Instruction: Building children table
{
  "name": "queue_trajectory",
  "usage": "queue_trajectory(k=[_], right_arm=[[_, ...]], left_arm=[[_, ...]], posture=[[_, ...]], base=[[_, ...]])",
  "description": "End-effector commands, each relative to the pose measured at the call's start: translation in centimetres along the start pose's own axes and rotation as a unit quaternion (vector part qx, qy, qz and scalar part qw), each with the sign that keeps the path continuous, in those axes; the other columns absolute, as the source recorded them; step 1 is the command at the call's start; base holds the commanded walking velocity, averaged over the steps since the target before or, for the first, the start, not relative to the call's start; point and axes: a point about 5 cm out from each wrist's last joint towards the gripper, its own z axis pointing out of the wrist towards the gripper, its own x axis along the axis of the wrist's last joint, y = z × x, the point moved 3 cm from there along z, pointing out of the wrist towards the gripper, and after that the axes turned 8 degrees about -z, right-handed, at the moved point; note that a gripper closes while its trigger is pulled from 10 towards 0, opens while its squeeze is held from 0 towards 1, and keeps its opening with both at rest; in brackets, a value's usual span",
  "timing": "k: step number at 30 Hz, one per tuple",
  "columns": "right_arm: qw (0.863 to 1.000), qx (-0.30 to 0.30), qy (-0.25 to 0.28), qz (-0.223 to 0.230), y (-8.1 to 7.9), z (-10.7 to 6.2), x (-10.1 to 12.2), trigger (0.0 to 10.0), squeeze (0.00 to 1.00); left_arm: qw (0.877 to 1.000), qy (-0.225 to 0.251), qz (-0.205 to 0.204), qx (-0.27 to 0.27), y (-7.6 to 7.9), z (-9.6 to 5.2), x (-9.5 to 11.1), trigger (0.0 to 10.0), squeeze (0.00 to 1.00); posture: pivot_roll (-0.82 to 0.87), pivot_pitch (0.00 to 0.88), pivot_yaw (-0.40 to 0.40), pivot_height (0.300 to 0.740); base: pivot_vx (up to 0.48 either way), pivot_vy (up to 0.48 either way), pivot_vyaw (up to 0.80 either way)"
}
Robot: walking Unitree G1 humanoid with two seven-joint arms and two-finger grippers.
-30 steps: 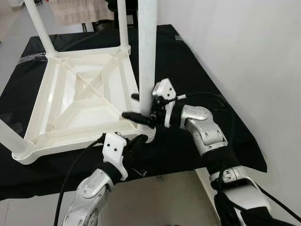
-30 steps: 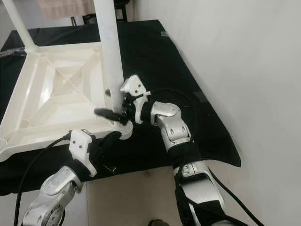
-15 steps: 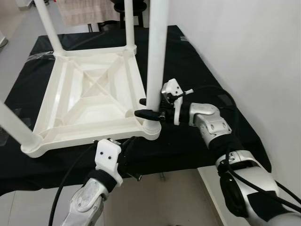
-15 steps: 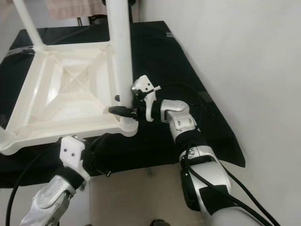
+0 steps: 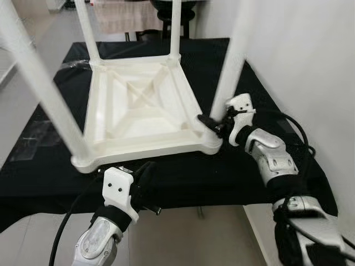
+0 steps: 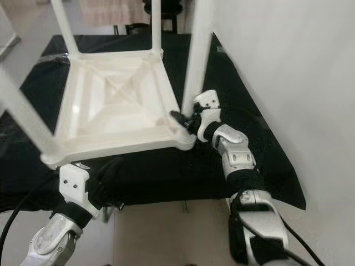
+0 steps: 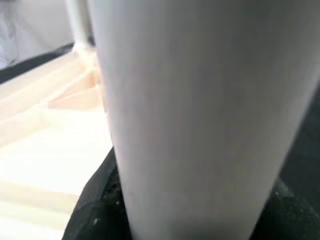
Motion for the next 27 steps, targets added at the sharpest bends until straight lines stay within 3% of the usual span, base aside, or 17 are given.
queue_trajectory(k=[1,2,3,4,5,8,9,12,13,14,18,19,20,21,24,27], right_arm=[[0.995,0.017,-0.095,0.013,-2.7,-1.2,-3.9,0.0,0.00],[0.995,0.017,-0.095,0.013,-2.7,-1.2,-3.9,0.0,0.00],[0.996,0.065,-0.052,-0.007,-5.0,-0.4,-2.0,0.0,0.00],[0.996,0.065,-0.052,-0.007,-5.0,-0.4,-2.0,0.0,0.00],[0.996,0.082,-0.041,-0.016,-5.3,0.2,-1.4,9.7,0.00],[0.996,0.085,-0.033,-0.018,-5.4,0.9,-0.8,9.7,0.00],[0.995,0.103,-0.007,-0.010,-6.2,1.8,0.7,10.0,0.00],[0.994,0.107,0.000,-0.005,-6.4,2.1,1.2,10.0,0.00],[0.991,0.136,0.020,0.001,-6.9,2.2,2.0,10.0,1.00],[0.991,0.136,0.020,0.001,-6.9,2.2,2.0,10.0,1.00],[0.971,0.229,0.070,0.007,-7.6,2.2,4.5,10.0,1.00],[0.963,0.258,0.078,0.002,-7.9,1.8,5.1,10.0,0.25],[0.963,0.258,0.078,0.002,-7.9,1.8,5.1,10.0,0.25],[0.955,0.283,0.092,-0.007,-7.7,1.6,5.8,10.0,0.00],[0.949,0.298,0.100,-0.013,-7.5,1.6,6.2,10.0,0.00],[0.928,0.355,0.104,-0.043,-6.3,2.4,6.5,10.0,0.00]], left_arm=[[1.000,-0.015,-0.012,-0.004,-0.2,0.0,-0.5,10.0,0.00],[1.000,-0.015,-0.012,-0.004,-0.2,0.0,-0.5,10.0,0.00],[0.999,-0.019,-0.025,-0.010,-0.1,0.2,-0.7,10.0,0.00],[0.999,-0.019,-0.025,-0.010,-0.1,0.2,-0.7,10.0,0.00],[0.999,-0.020,-0.028,-0.013,0.0,0.3,-0.8,10.0,0.00],[0.999,-0.020,-0.029,-0.016,0.1,0.3,-0.8,10.0,0.00],[0.999,-0.018,-0.030,-0.016,0.1,0.4,-0.8,10.0,0.00],[0.999,-0.017,-0.030,-0.016,0.2,0.4,-0.8,10.0,0.00],[0.999,-0.016,-0.030,-0.015,0.2,0.4,-0.8,10.0,0.00],[0.999,-0.016,-0.030,-0.015,0.2,0.4,-0.8,10.0,0.00],[0.999,-0.016,-0.032,-0.015,0.2,0.4,-0.8,10.0,0.00],[0.999,-0.016,-0.033,-0.017,0.3,0.5,-0.8,10.0,0.00],[0.999,-0.016,-0.033,-0.017,0.3,0.5,-0.8,10.0,0.00],[0.999,-0.017,-0.034,-0.019,0.3,0.5,-0.8,10.0,0.00],[0.999,-0.017,-0.034,-0.020,0.3,0.5,-0.8,10.0,0.00],[0.999,-0.018,-0.036,-0.025,0.5,0.6,-0.9,10.0,0.00]], posture=[[0.03,0.142,0.003,0.740],[0.03,0.142,0.003,0.740],[0.03,0.128,0.006,0.740],[0.03,0.128,0.006,0.740],[0.03,0.126,-0.002,0.740],[0.03,0.126,-0.002,0.740],[0.04,0.125,-0.016,0.740],[0.04,0.124,-0.018,0.740],[0.04,0.124,-0.019,0.740],[0.04,0.124,-0.019,0.740],[0.05,0.123,-0.022,0.740],[0.04,0.123,-0.025,0.740],[0.04,0.123,-0.025,0.740],[0.04,0.123,-0.026,0.740],[0.04,0.123,-0.026,0.740],[0.04,0.123,-0.026,0.740]], base=[[0.000,0.000,0.00],[0.000,0.000,0.00],[0.000,0.000,0.00],[0.000,0.000,0.00],[0.000,0.000,0.00],[0.000,0.000,0.00],[0.000,0.000,0.00],[0.000,0.000,0.00],[0.000,0.000,0.00],[0.000,0.000,0.00],[0.000,0.000,0.00],[0.000,0.000,0.00],[0.000,0.000,0.00],[0.000,0.000,0.00],[0.000,0.000,0.00],[0.000,0.000,0.00]])
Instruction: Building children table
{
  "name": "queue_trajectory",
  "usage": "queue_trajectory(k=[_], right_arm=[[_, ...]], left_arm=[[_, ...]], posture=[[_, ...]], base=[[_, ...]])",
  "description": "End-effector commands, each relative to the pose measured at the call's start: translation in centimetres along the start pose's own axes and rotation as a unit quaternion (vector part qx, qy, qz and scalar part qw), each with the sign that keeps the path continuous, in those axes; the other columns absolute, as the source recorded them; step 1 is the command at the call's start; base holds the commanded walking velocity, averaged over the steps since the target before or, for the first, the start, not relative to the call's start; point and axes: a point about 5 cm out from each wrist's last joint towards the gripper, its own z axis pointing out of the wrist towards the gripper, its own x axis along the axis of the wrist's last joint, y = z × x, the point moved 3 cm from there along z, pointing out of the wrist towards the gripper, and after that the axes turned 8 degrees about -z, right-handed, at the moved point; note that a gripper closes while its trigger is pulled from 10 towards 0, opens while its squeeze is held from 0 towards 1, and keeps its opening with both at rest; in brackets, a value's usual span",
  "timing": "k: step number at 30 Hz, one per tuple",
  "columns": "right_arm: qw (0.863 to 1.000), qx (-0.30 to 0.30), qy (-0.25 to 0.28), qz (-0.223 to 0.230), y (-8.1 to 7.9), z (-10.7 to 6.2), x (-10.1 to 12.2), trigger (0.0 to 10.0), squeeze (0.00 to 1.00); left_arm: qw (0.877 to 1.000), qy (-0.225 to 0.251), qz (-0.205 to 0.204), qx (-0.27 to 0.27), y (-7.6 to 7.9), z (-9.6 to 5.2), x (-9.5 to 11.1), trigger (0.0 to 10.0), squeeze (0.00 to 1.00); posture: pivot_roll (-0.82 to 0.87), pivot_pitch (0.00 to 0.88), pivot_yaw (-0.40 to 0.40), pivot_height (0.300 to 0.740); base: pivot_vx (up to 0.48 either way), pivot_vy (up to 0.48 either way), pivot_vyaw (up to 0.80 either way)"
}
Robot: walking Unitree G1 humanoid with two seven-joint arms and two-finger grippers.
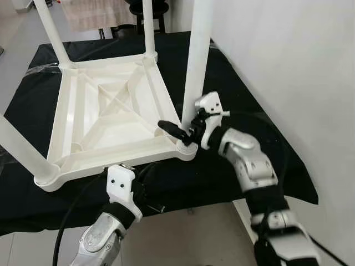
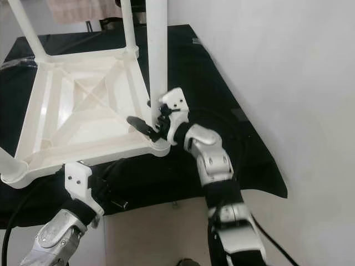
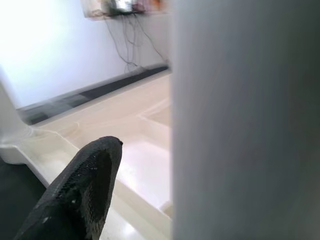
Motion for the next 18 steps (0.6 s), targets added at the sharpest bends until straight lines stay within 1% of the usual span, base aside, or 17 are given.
queue_trajectory(k=[1,3,5,6,7,12,13,15,18], right_arm=[[0.999,0.038,0.006,-0.002,-0.6,0.5,-0.1,10.0,0.00],[0.996,0.091,-0.008,0.000,-0.4,0.3,-0.6,10.0,0.00],[0.996,0.091,-0.008,0.000,-0.4,0.3,-0.6,10.0,0.00],[0.994,0.110,-0.017,0.002,-0.4,0.2,-1.0,10.0,0.00],[0.992,0.122,-0.027,0.006,-0.3,0.1,-1.2,0.0,0.00],[0.990,0.137,-0.037,0.006,-0.2,-0.1,-1.4,0.0,0.00],[0.990,0.137,-0.036,0.010,0.1,-0.3,-1.3,0.0,0.00],[0.992,0.124,-0.035,0.012,0.8,-0.8,-1.2,0.0,0.00],[0.993,0.113,-0.035,0.012,1.1,-1.1,-1.3,0.0,0.00]], left_arm=[[1.000,-0.013,-0.007,-0.002,0.0,-0.1,-0.6,10.0,0.00],[1.000,-0.014,-0.007,-0.003,0.1,0.0,-0.6,10.0,0.00],[1.000,-0.014,-0.007,-0.003,0.1,0.0,-0.6,10.0,0.00],[1.000,-0.014,-0.007,-0.003,0.2,-0.1,-0.7,10.0,0.00],[1.000,-0.015,-0.007,-0.003,0.2,-0.1,-0.7,10.0,0.00],[1.000,-0.016,-0.007,-0.003,0.3,-0.1,-0.7,10.0,0.00],[1.000,-0.016,-0.007,-0.003,0.3,-0.1,-0.7,10.0,0.00],[1.000,-0.018,-0.006,-0.004,0.3,-0.1,-0.8,10.0,0.00],[1.000,-0.019,-0.005,-0.005,0.3,0.0,-0.8,10.0,0.00]], posture=[[0.04,0.123,-0.026,0.740],[0.04,0.124,-0.027,0.740],[0.04,0.124,-0.027,0.740],[0.04,0.124,-0.027,0.740],[0.04,0.129,-0.027,0.740],[0.04,0.129,-0.027,0.740],[0.04,0.129,-0.026,0.740],[0.03,0.128,-0.023,0.740],[0.03,0.128,-0.023,0.740]], base=[[0.000,0.000,0.00],[0.000,0.000,0.00],[0.000,0.000,0.00],[0.000,0.000,0.00],[0.000,0.000,0.00],[0.000,0.000,0.00],[0.000,0.000,0.00],[0.000,0.000,0.00],[0.000,0.000,0.00]])
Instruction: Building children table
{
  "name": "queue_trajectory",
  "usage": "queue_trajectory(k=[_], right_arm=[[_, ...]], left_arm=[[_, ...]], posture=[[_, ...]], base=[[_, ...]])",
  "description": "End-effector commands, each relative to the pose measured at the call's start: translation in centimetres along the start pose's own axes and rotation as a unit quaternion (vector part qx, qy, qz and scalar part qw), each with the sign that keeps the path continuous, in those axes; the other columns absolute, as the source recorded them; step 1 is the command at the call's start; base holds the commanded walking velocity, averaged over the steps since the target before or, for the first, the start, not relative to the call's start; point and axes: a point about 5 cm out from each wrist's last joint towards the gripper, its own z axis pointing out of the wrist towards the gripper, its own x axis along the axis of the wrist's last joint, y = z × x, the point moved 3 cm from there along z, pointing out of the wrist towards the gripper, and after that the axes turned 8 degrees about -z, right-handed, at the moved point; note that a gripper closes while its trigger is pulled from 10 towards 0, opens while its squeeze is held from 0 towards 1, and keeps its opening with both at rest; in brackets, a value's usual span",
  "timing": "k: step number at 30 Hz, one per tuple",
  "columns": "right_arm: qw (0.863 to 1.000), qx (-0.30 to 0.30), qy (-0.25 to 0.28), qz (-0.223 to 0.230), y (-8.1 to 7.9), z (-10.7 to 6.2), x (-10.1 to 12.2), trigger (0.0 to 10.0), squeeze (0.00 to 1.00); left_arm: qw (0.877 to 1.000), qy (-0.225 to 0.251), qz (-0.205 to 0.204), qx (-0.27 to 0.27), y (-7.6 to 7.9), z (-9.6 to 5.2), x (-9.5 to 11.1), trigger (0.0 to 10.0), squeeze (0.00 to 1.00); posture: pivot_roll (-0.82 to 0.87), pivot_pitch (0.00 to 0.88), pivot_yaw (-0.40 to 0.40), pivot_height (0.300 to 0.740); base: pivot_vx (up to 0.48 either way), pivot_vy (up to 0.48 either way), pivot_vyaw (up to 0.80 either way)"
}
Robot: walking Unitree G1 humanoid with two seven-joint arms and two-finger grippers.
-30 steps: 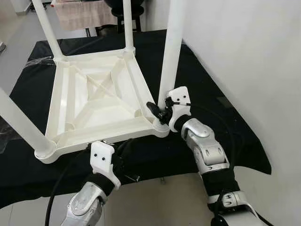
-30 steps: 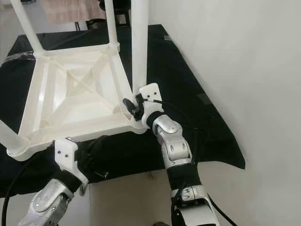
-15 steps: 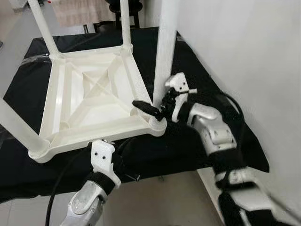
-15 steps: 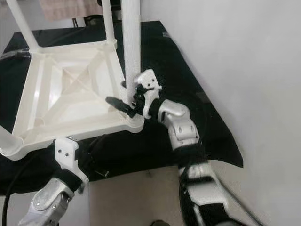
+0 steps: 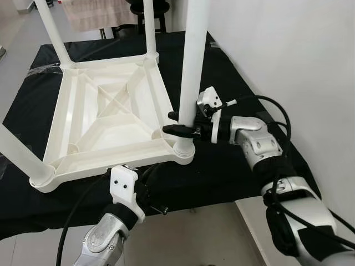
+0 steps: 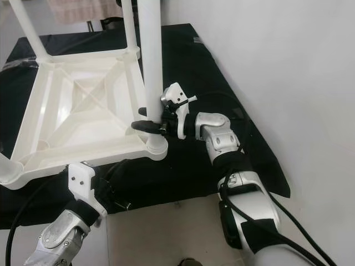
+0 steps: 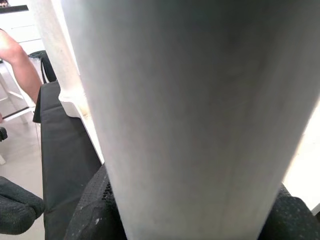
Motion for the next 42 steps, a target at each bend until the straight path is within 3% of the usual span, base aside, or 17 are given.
queue_trajectory(k=[1,3,8,9,10,12,13,16,21,22,23,24,27,28,33,34,42], right_arm=[[1.000,-0.001,-0.002,0.009,0.0,-0.2,-0.4,0.0,0.00],[0.998,-0.068,-0.008,0.007,0.9,-1.7,-1.5,0.0,0.00],[0.988,-0.150,-0.028,0.017,1.3,-2.3,-2.8,0.0,0.00],[0.977,-0.205,-0.051,0.029,1.1,-2.2,-4.1,0.0,0.00],[0.923,-0.363,-0.101,0.077,-0.4,-1.9,-7.1,0.0,0.00],[0.923,-0.363,-0.101,0.077,-0.4,-1.9,-7.1,0.0,0.00],[0.916,-0.375,-0.111,0.090,-2.1,-1.2,-7.7,0.0,0.00],[0.944,-0.310,-0.101,0.050,-4.9,1.8,-6.4,0.0,0.00],[0.959,-0.271,-0.073,0.045,-4.6,4.1,-5.1,0.0,0.00],[0.961,-0.265,-0.068,0.042,-4.6,4.4,-4.7,3.3,0.00],[0.961,-0.265,-0.068,0.042,-4.6,4.4,-4.7,3.3,0.00],[0.963,-0.261,-0.060,0.042,-4.6,4.6,-4.3,10.0,0.00],[0.970,-0.238,-0.039,0.039,-4.8,4.9,-3.5,10.0,0.00],[0.974,-0.222,-0.030,0.038,-5.1,5.0,-3.0,10.0,1.00],[0.990,-0.136,0.012,0.030,-5.6,4.9,-1.4,10.0,0.95],[0.997,-0.080,0.020,0.012,-5.3,4.2,-1.3,10.0,0.00],[1.000,0.014,0.015,-0.018,-3.3,2.6,-0.8,10.0,0.00]], left_arm=[[1.000,-0.017,-0.004,0.000,0.0,-0.1,-0.7,10.0,0.00],[1.000,-0.019,0.001,-0.004,0.0,0.0,-0.7,10.0,0.00],[1.000,-0.020,0.002,-0.004,0.0,-0.1,-0.7,10.0,0.00],[1.000,-0.020,0.002,-0.005,-0.1,-0.1,-0.7,10.0,0.00],[1.000,-0.021,0.003,-0.006,-0.2,-0.1,-0.6,10.0,0.00],[1.000,-0.021,0.003,-0.006,-0.2,-0.1,-0.6,10.0,0.00],[1.000,-0.022,0.004,-0.007,-0.3,-0.1,-0.6,10.0,0.00],[1.000,-0.023,0.007,-0.006,-0.4,-0.1,-0.6,10.0,0.00],[1.000,-0.022,0.011,-0.003,-0.5,0.3,-0.7,10.0,0.00],[1.000,-0.021,0.014,0.000,-0.6,0.3,-0.7,10.0,0.00],[1.000,-0.021,0.014,0.000,-0.6,0.3,-0.7,10.0,0.00],[1.000,-0.019,0.015,0.002,-0.6,0.3,-0.7,10.0,0.00],[1.000,-0.018,0.016,0.004,-0.6,0.4,-0.6,10.0,0.00],[1.000,-0.018,0.015,0.003,-0.6,0.4,-0.7,10.0,0.00],[1.000,-0.018,0.012,-0.001,-0.5,0.5,-0.7,10.0,0.00],[1.000,-0.018,0.011,-0.002,-0.4,0.6,-0.7,10.0,0.00],[1.000,-0.017,0.009,-0.002,-0.3,0.5,-0.7,10.0,0.00]], posture=[[0.03,0.128,-0.023,0.740],[0.03,0.127,-0.021,0.740],[0.03,0.125,-0.021,0.740],[0.03,0.125,-0.019,0.740],[0.03,0.129,-0.011,0.740],[0.03,0.129,-0.011,0.740],[0.04,0.132,-0.003,0.740],[0.03,0.127,-0.001,0.740],[0.04,0.112,-0.017,0.740],[0.04,0.110,-0.019,0.740],[0.04,0.110,-0.019,0.740],[0.04,0.110,-0.021,0.740],[0.04,0.108,-0.022,0.740],[0.04,0.107,-0.022,0.740],[0.04,0.109,-0.021,0.740],[0.04,0.111,-0.026,0.740],[0.05,0.114,-0.033,0.740]], base=[[0.000,0.000,0.00],[0.000,0.000,0.00],[0.000,0.000,0.00],[0.000,0.000,0.00],[0.000,0.000,0.00],[0.000,0.000,0.00],[0.000,0.000,0.00],[0.000,0.000,0.00],[0.000,0.000,0.00],[0.000,0.000,0.00],[0.000,0.000,0.00],[0.000,0.000,0.00],[0.000,0.000,0.00],[0.000,0.000,0.00],[0.000,0.000,0.00],[0.000,0.000,0.00],[0.000,0.000,0.00]])
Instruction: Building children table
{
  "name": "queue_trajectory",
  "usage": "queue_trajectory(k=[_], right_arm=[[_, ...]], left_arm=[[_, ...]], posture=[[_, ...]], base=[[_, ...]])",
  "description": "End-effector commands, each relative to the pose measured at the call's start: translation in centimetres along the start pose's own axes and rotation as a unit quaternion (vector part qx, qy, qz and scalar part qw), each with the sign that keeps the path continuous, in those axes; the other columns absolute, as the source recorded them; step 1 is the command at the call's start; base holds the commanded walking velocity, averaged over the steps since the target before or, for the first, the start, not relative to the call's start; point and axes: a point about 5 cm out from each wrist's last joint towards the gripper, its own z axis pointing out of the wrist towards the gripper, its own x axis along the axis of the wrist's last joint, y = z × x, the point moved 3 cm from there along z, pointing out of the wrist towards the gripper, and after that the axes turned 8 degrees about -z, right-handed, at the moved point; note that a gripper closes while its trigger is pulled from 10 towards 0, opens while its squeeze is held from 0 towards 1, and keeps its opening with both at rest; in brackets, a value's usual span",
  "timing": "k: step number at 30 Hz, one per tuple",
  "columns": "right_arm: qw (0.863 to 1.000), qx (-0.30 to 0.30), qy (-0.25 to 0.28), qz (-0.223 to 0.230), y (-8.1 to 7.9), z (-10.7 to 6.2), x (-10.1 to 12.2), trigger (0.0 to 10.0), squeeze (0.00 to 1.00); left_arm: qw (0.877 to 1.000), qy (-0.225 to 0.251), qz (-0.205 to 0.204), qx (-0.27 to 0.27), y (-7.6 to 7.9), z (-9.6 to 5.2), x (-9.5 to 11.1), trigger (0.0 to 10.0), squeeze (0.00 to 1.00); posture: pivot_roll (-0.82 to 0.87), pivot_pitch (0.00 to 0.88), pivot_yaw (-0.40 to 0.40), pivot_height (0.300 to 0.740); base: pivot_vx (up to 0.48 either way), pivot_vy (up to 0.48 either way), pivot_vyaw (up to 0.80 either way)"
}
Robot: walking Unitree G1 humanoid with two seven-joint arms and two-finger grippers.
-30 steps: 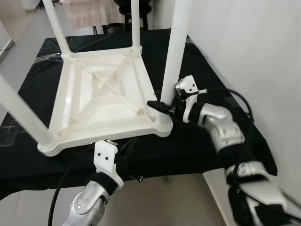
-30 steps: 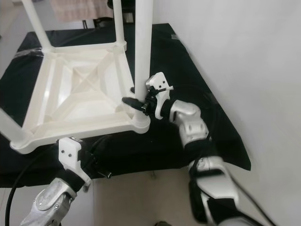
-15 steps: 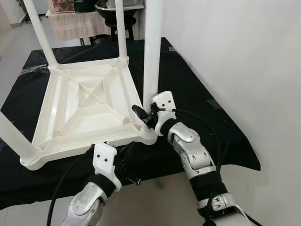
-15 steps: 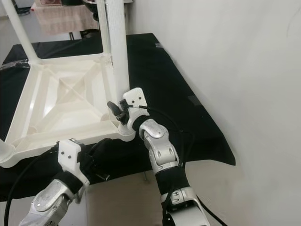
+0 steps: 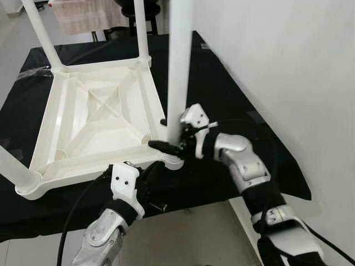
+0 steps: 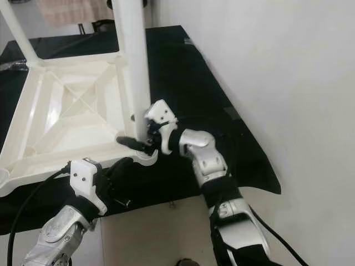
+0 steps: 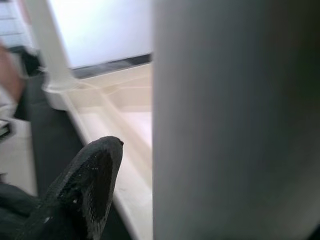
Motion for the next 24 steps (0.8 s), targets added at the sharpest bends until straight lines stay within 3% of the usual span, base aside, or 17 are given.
queue_trajectory(k=[1,2,3,5,6,7,17,20,24], right_arm=[[1.000,0.025,0.015,0.009,0.5,-0.1,0.5,10.0,0.00],[0.999,0.028,0.019,0.014,0.7,-0.2,0.7,10.0,0.00],[0.999,0.032,0.020,0.022,1.0,-0.3,0.7,9.4,0.00],[0.999,0.035,0.021,0.028,1.2,-0.4,0.7,9.4,0.00],[0.999,0.036,0.021,0.033,1.4,-0.5,0.7,2.4,0.00],[0.998,0.039,0.022,0.040,1.6,-0.6,0.6,0.0,0.00],[0.998,0.039,0.023,0.047,2.3,-1.1,0.5,0.0,0.00],[1.000,0.002,0.014,0.020,2.7,-1.9,-0.2,0.0,0.00],[0.998,-0.060,0.003,0.026,2.8,-2.3,-1.0,0.0,0.00]], left_arm=[[1.000,-0.011,-0.003,0.003,0.0,-0.2,-0.6,10.0,0.00],[1.000,-0.011,-0.002,0.003,0.0,-0.2,-0.6,10.0,0.00],[1.000,-0.011,-0.002,0.003,0.0,-0.2,-0.6,10.0,0.00],[1.000,-0.011,-0.002,0.003,0.0,-0.2,-0.6,10.0,0.00],[1.000,-0.011,-0.002,0.003,0.0,-0.2,-0.6,10.0,0.00],[1.000,-0.011,-0.001,0.002,0.1,-0.2,-0.6,10.0,0.00],[1.000,-0.011,-0.001,0.002,0.2,-0.3,-0.6,10.0,0.00],[1.000,-0.011,-0.002,0.003,0.2,-0.3,-0.6,10.0,0.00],[1.000,-0.011,-0.003,0.002,0.2,-0.3,-0.6,10.0,0.00]], posture=[[0.05,0.114,-0.034,0.740],[0.05,0.114,-0.035,0.740],[0.05,0.115,-0.038,0.740],[0.05,0.115,-0.038,0.740],[0.06,0.115,-0.038,0.740],[0.05,0.117,-0.038,0.740],[0.05,0.121,-0.041,0.740],[0.05,0.127,-0.041,0.740],[0.04,0.128,-0.041,0.740]], base=[[0.000,0.000,0.00],[0.000,0.000,0.00],[0.000,0.000,0.00],[0.000,0.000,0.00],[0.000,0.000,0.00],[0.000,0.000,0.00],[0.000,0.000,0.00],[0.000,0.000,0.00],[0.000,0.000,0.00]])
